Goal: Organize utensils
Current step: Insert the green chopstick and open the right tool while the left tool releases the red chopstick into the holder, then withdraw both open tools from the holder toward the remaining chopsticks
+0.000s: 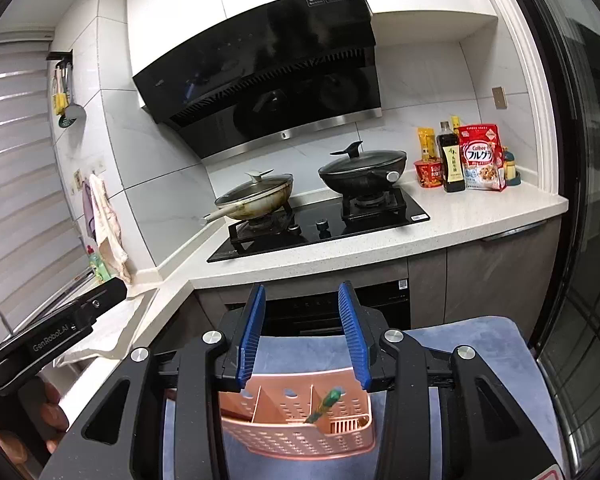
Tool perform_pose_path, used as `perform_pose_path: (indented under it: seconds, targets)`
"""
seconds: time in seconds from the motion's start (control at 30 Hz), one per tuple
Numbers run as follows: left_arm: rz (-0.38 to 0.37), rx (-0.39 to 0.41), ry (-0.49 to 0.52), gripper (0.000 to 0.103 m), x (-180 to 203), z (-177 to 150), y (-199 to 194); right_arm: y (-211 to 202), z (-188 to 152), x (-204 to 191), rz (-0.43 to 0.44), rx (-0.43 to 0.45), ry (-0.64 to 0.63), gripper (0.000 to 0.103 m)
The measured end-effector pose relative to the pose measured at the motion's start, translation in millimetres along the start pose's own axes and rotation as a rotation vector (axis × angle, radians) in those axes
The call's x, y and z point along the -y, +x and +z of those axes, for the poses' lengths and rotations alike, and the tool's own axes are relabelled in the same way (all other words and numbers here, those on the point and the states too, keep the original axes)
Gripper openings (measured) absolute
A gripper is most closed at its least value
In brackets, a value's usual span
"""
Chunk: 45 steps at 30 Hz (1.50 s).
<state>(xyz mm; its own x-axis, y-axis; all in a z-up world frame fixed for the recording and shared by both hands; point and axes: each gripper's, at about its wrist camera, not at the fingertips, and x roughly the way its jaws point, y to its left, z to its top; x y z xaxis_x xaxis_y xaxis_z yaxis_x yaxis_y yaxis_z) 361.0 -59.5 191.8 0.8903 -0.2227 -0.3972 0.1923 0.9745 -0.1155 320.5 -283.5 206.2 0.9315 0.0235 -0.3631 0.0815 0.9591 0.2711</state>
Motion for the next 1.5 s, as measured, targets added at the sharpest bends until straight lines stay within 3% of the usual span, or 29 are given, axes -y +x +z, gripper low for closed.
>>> perform_pose_path:
  seconds: [0.53, 0.9, 1.5]
  targets:
    - [0.06, -0.068, 0.09, 0.063, 11.3, -40.3, -51.5, -70.9, -33.7, -22.0, 0.006, -0.053, -0.098, 0.039]
    - [0.091, -0.121, 0.121, 0.063, 12.2, -82.2, -87.0, -116.5, -80.1, -28.5, -0.028, -0.124, -0.137, 0.041]
    - [0.093, -0.243, 0.122, 0.063, 10.0, -171.0, -122.8, -176.0, -164.4, -4.2, -0.06, -0.242, -0.095, 0.041]
